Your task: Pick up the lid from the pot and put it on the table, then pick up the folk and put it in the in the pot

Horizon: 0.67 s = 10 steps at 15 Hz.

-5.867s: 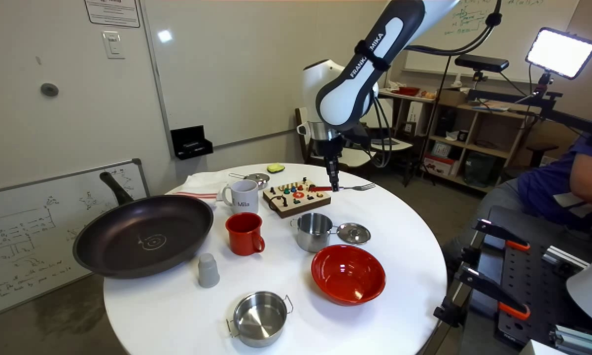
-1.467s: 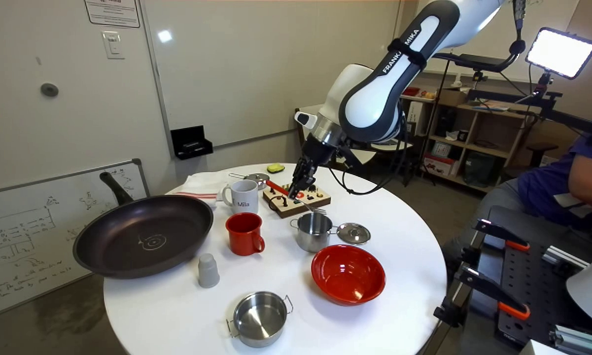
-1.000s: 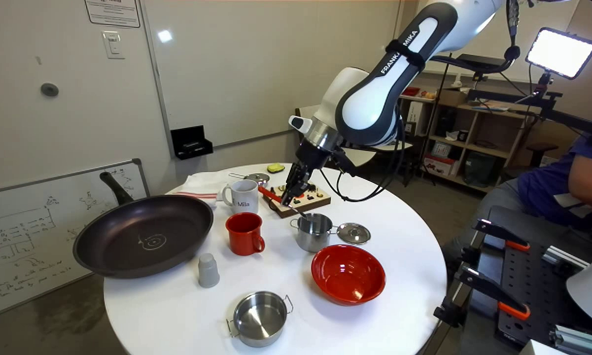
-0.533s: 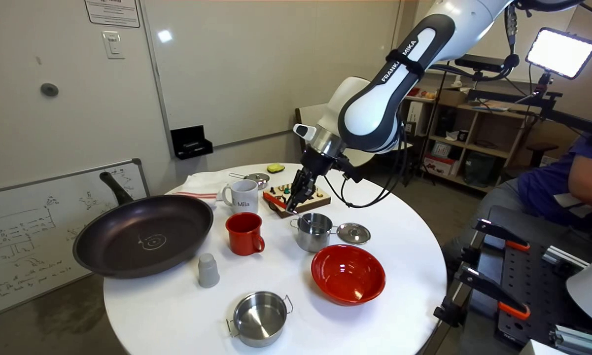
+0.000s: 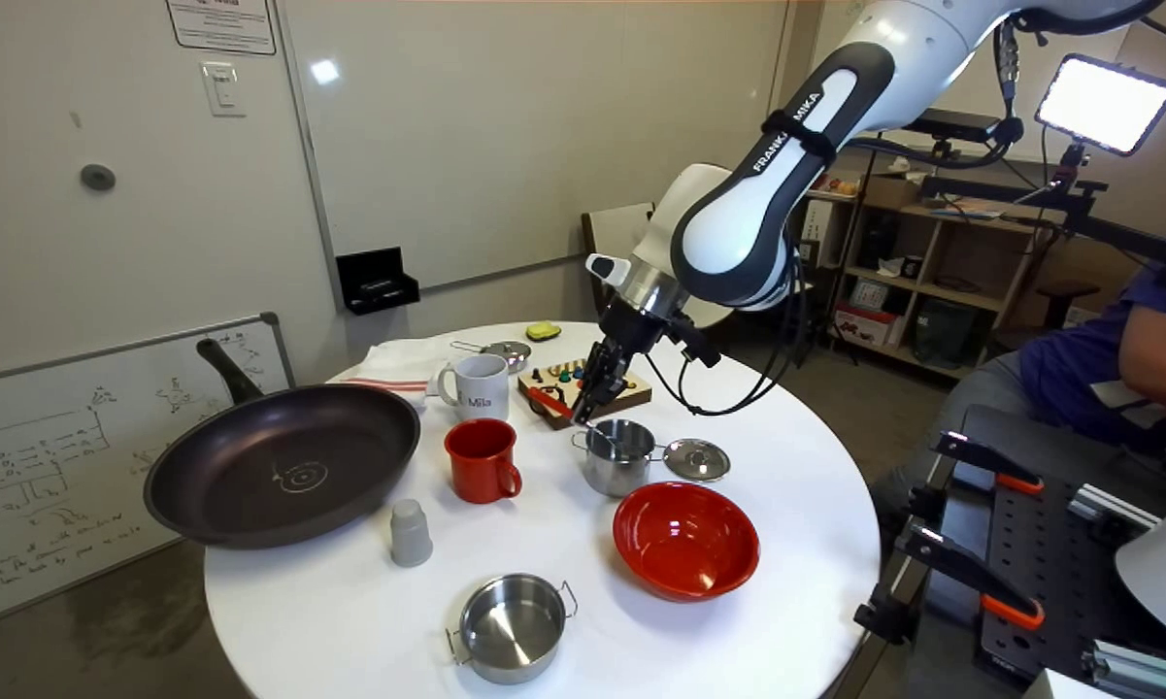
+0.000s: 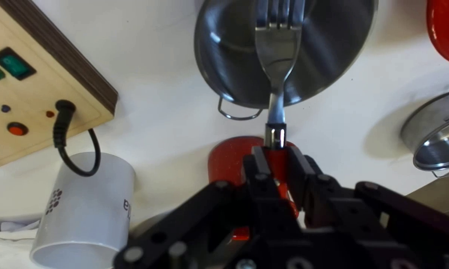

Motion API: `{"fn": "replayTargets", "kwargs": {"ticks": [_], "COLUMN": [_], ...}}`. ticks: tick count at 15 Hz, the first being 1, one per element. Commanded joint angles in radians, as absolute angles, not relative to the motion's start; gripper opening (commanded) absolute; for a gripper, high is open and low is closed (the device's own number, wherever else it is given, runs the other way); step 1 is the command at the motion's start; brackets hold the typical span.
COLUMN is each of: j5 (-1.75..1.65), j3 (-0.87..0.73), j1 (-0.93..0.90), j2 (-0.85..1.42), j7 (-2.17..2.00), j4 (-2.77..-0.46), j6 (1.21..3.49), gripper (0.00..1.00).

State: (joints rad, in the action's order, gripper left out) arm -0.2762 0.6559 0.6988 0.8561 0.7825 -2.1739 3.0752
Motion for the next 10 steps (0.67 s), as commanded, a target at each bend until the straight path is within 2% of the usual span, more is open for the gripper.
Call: {"fn": "replayTargets", "kwargs": {"ticks": [1,10], "j5": [-0.280,-0.276], "j3": [0.658,0.626], "j1": [0.713,0.696], "j2": [0.882,0.914], "j7": [0.812,0.807], "j4": [-2.155,-2.114], "j6": [3.062,3.045], "gripper": [0.07,0.06]}}
